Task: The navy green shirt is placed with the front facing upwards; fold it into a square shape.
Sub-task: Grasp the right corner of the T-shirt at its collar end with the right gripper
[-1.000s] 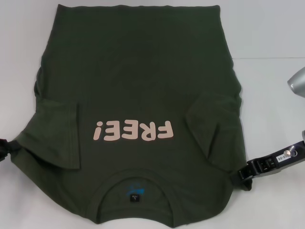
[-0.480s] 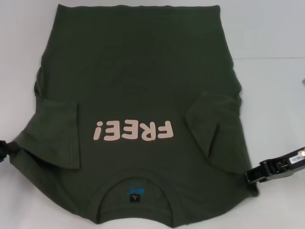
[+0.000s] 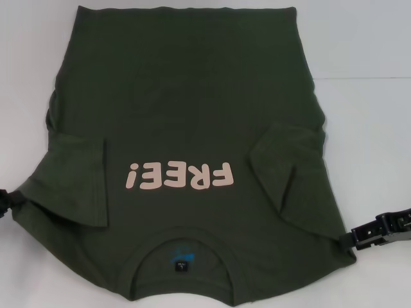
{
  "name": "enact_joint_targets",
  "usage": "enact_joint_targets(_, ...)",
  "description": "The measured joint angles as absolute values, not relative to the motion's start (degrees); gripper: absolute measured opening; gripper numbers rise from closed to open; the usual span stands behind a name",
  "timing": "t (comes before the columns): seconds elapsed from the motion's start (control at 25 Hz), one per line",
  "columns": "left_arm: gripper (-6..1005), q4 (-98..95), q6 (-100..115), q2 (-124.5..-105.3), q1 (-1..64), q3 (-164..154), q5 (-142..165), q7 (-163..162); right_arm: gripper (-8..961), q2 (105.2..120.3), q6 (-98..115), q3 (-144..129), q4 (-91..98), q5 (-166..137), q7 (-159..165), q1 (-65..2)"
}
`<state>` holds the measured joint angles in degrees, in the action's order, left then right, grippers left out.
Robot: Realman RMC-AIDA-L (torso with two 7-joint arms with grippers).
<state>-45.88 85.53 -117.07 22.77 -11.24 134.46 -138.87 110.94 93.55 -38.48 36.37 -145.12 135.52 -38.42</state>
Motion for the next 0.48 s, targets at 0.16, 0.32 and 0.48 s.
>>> enact_joint_targets(0.16, -2, -45.9, 85.6, -117.07, 22.8, -11.2, 134.4, -138.9, 497, 111.28, 92.9, -38.5, 36.4, -146.9, 135.7, -38.4)
enact_joint_targets(0.32, -1, -45.9, 85.6, -117.11, 22.7, -11.2, 134.4, -138.9, 497, 111.36, 92.0, -38.6, 36.4, -147.8, 135.9, -38.4)
enact_joint_targets(0.48, -1, -45.9, 85.6, -117.15, 22.7, -11.2, 134.4, -138.9, 498, 111.7, 91.7, -38.6, 36.4, -148.1, 135.9, -38.4)
